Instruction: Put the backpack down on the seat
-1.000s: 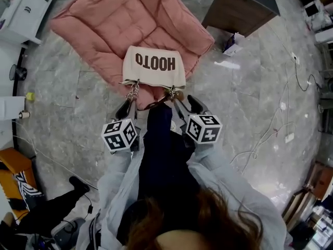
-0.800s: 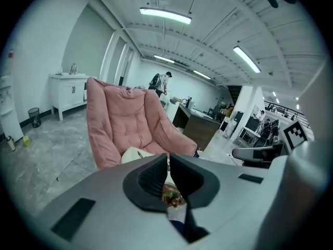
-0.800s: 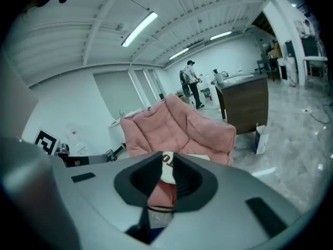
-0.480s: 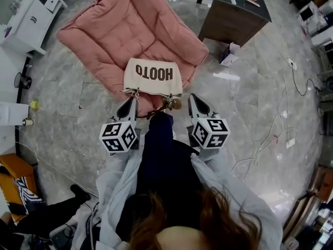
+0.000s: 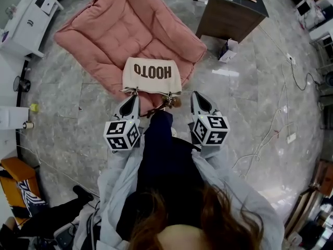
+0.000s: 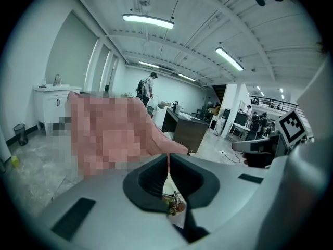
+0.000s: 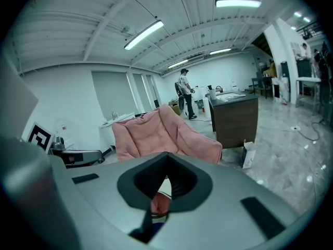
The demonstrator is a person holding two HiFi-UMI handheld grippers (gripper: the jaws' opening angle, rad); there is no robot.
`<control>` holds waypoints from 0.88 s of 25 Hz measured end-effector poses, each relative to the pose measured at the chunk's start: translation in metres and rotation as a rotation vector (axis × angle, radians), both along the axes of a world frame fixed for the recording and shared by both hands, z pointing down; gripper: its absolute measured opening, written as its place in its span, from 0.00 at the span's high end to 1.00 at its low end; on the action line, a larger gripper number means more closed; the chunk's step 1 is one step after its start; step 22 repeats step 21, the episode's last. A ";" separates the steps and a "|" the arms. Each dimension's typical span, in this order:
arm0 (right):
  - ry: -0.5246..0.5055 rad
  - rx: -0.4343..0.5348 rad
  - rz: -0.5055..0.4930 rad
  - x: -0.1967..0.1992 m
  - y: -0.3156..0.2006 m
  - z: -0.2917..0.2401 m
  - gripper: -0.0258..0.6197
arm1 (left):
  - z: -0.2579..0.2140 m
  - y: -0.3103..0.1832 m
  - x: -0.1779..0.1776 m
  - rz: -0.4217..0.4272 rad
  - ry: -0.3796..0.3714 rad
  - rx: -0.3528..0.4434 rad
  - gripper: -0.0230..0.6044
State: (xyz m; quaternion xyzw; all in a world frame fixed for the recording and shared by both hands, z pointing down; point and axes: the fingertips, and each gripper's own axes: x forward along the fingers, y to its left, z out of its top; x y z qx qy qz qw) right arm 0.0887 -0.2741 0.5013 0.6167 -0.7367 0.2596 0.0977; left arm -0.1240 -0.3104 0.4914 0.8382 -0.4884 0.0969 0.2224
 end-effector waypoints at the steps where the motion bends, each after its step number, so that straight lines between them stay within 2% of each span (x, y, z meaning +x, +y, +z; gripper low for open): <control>1: -0.003 -0.001 -0.005 -0.001 0.000 0.001 0.95 | 0.000 0.001 0.000 0.001 -0.005 0.002 0.92; 7: -0.029 -0.033 -0.020 -0.009 0.005 0.011 0.95 | 0.011 0.007 -0.009 -0.017 -0.041 -0.017 0.92; 13: -0.039 -0.069 -0.024 -0.012 0.010 0.022 0.95 | 0.021 0.012 -0.021 -0.047 -0.042 -0.048 0.91; 22: -0.050 -0.084 -0.008 -0.008 0.006 0.016 0.95 | 0.029 0.010 -0.012 -0.032 -0.045 -0.071 0.92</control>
